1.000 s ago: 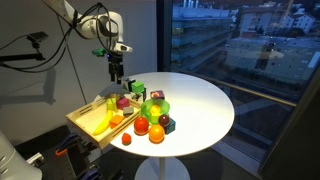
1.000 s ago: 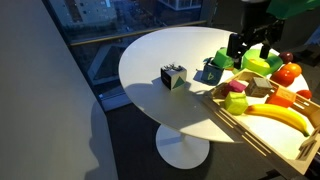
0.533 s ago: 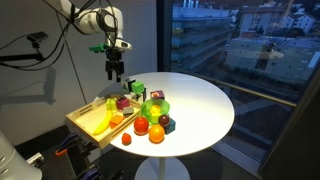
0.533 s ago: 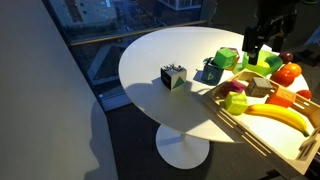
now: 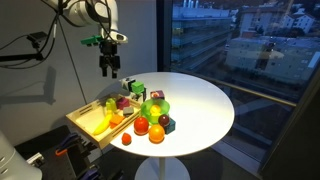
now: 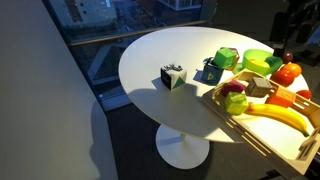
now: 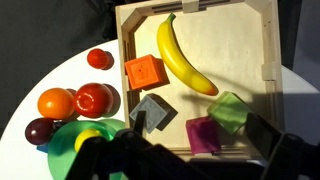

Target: Remove the checked plushy cube from the crate and put it on the table

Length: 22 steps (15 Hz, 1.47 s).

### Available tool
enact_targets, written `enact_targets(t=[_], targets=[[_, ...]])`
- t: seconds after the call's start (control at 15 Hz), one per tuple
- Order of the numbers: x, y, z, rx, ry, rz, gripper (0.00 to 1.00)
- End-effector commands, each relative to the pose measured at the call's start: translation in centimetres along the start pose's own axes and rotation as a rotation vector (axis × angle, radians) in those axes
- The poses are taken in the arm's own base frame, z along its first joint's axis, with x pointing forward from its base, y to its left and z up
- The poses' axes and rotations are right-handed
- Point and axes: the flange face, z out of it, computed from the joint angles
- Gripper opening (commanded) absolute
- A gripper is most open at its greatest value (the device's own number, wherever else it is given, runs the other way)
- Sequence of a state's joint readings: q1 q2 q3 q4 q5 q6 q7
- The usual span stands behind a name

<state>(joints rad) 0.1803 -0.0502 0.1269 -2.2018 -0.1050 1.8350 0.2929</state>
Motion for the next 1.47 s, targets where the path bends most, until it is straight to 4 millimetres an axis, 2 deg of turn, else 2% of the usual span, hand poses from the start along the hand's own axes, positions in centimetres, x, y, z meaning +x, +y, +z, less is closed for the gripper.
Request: enact_targets(t=[0.0, 0.73, 1.07, 1.4], targets=[[-2.9, 1.6, -1.4, -0.007, 0.022, -0.022, 1.0], [-10.1, 6.0, -5.2, 0.017, 0.079, -0.204, 1.0], [-13.0, 8.2, -6.1, 0.046, 0.156, -0.275, 1.0], [-15.9, 9.6, -6.5, 0.137, 0.218, -0.198, 1.0]])
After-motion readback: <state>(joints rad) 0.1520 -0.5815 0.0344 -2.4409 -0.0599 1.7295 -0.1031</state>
